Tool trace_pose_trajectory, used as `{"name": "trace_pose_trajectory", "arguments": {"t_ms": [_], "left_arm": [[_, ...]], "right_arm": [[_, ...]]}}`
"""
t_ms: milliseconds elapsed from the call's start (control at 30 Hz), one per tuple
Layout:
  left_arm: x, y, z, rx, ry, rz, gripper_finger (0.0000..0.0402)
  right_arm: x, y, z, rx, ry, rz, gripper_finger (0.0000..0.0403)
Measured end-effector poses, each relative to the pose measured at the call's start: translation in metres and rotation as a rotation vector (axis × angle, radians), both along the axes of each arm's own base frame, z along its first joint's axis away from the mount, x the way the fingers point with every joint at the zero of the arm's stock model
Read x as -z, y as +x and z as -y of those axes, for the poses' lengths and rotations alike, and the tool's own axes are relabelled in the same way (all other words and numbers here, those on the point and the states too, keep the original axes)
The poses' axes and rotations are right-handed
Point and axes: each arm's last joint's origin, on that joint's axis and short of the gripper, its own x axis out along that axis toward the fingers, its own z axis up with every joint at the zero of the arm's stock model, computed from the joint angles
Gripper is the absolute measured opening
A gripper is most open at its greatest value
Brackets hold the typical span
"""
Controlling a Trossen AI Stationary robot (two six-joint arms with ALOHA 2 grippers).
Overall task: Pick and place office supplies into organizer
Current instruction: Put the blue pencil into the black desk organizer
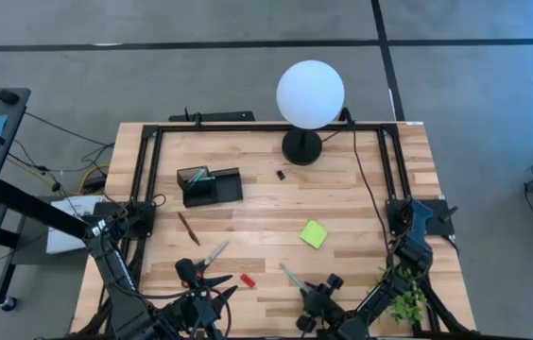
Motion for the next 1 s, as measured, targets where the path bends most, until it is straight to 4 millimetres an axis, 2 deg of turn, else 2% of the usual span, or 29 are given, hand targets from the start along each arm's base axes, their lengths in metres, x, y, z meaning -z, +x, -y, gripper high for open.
{"name": "trace_pose_trajectory", "arguments": {"t_ms": [133, 367, 467, 600, 700, 1000], "left_arm": [[0.000, 0.000, 0.000, 0.000, -0.002, -0.002, 0.0112], [0.000, 0.000, 0.000, 0.002, -0.011, -0.014, 0.0112], [0.000, 0.000, 0.000, 0.002, -0.012, -0.015, 0.0112], [0.000, 0.000, 0.000, 0.002, -0.011, -0.014, 0.0112], [0.000, 0.000, 0.000, -0.001, -0.017, -0.010, 0.0112], [0.000, 0.000, 0.000, -0.007, -0.035, -0.002, 0.0112]], "right_arm": [[0.000, -0.011, -0.009, 0.011, 0.052, -0.002, 0.0110], [0.004, -0.057, -0.032, 0.022, 0.100, 0.074, 0.0110], [0.014, -0.075, -0.034, 0.000, 0.112, 0.142, 0.0110], [0.035, -0.092, -0.027, -0.070, 0.112, 0.263, 0.0111], [0.043, -0.096, -0.022, -0.118, 0.090, 0.334, 0.0111], [0.044, -0.093, -0.023, -0.145, 0.075, 0.319, 0.0111]]}}
